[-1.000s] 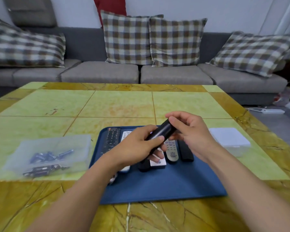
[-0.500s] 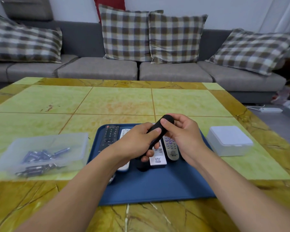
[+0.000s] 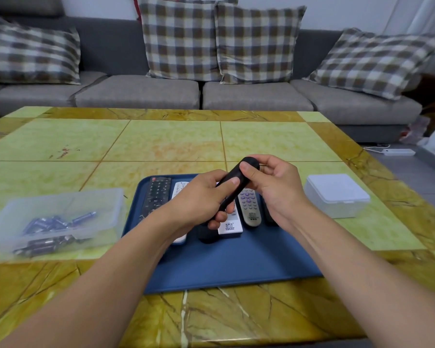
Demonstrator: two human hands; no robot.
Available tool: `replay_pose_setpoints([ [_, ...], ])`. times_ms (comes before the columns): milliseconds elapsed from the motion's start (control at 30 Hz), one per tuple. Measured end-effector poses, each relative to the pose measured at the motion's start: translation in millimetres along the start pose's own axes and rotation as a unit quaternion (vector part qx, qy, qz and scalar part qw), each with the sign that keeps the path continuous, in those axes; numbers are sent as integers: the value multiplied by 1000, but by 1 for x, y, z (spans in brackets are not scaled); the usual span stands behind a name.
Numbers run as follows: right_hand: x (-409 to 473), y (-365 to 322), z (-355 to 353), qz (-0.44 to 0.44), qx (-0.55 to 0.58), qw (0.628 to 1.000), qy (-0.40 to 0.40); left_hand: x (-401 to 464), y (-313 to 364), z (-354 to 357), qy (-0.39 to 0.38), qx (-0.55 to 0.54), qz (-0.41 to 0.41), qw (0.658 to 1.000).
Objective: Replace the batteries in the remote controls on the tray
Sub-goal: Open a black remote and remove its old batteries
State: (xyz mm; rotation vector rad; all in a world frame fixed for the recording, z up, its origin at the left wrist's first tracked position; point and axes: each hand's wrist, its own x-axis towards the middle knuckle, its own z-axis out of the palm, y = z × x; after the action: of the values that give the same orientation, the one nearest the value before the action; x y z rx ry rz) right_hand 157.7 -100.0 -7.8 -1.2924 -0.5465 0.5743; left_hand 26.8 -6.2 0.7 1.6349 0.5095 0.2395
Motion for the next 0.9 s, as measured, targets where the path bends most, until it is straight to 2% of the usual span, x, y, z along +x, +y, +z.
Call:
replay_pose_setpoints([
  [233,-1,0,2,7,11,1000,-7,-3,-1,-4,-6,13,6,1000],
  [433,-1,4,6,33,51,998,-27,-13,0,-6,-84,-53,1,995],
  [633,1,6,10,2,30,999,-29,-11,-8,-7,-26,-47,28,998],
  [900,-1,2,14,-42,-1,999,-22,-10,-10,-10,-6,-38,57,998],
])
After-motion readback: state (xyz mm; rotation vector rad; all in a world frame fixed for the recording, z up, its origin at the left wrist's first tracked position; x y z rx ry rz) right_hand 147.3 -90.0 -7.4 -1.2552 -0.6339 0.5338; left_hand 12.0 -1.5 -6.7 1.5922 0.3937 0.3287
